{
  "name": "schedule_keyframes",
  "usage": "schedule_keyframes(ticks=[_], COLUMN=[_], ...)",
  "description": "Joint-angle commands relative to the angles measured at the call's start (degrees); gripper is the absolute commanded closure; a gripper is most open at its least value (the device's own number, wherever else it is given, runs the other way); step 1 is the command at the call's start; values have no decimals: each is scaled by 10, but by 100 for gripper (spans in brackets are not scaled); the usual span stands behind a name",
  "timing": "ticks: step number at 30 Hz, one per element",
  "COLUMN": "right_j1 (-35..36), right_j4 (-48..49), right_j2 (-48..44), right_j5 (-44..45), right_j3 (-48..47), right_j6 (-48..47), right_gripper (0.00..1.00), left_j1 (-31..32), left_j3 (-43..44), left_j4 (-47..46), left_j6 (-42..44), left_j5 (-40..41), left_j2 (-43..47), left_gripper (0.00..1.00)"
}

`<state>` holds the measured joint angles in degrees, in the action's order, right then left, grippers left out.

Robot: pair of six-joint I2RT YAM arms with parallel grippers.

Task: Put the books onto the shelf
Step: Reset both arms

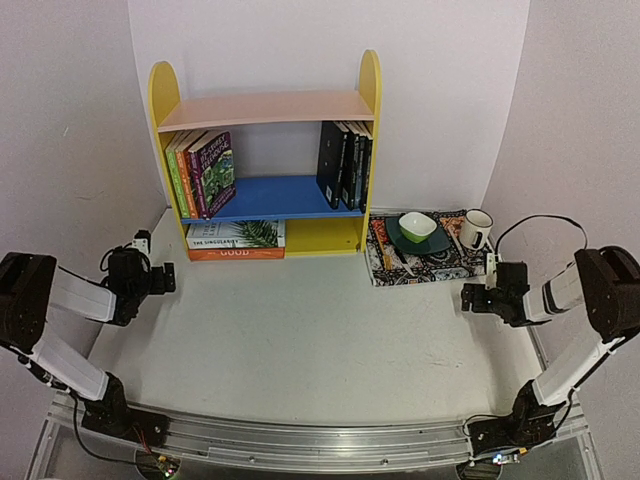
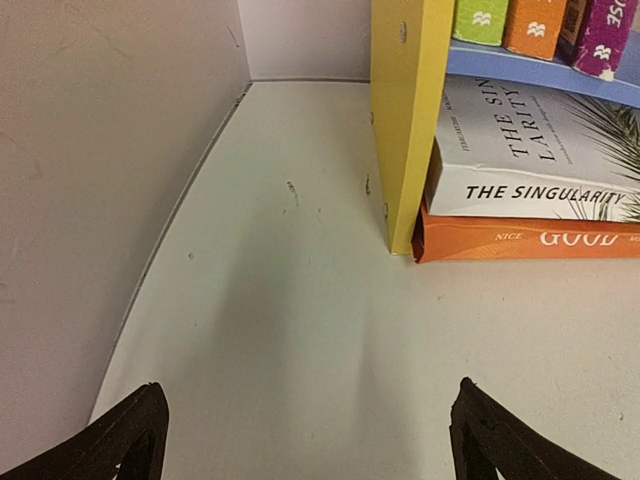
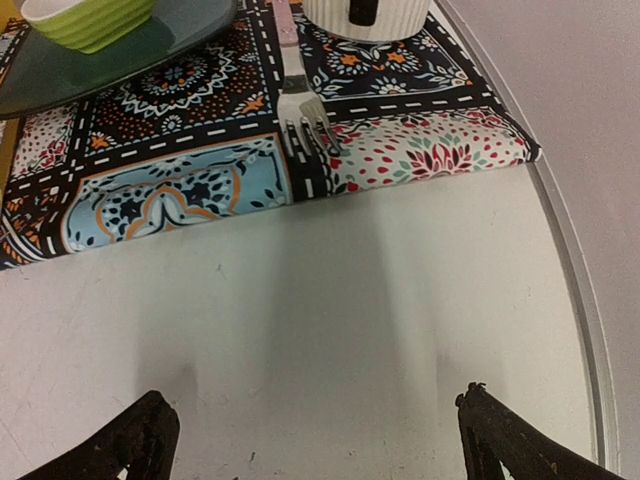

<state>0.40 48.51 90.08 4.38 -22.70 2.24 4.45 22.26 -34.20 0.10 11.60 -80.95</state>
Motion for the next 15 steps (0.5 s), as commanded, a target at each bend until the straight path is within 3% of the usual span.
schedule_keyframes(ticks=[1,15], right_j1=[0,1], right_j4=[-11,-13], right_j2=[2,3], right_j5=[-35,-37], right_j3=[-22,-23], right_j6=[-14,-14], right_gripper=[2,2], left_j1=[-8,-9], left_j3=[17,24], left_j4=[-117,-114], left_j6=[15,29], left_j5=[-46,-71], left_j2=[-67,-71], left_gripper=[0,0])
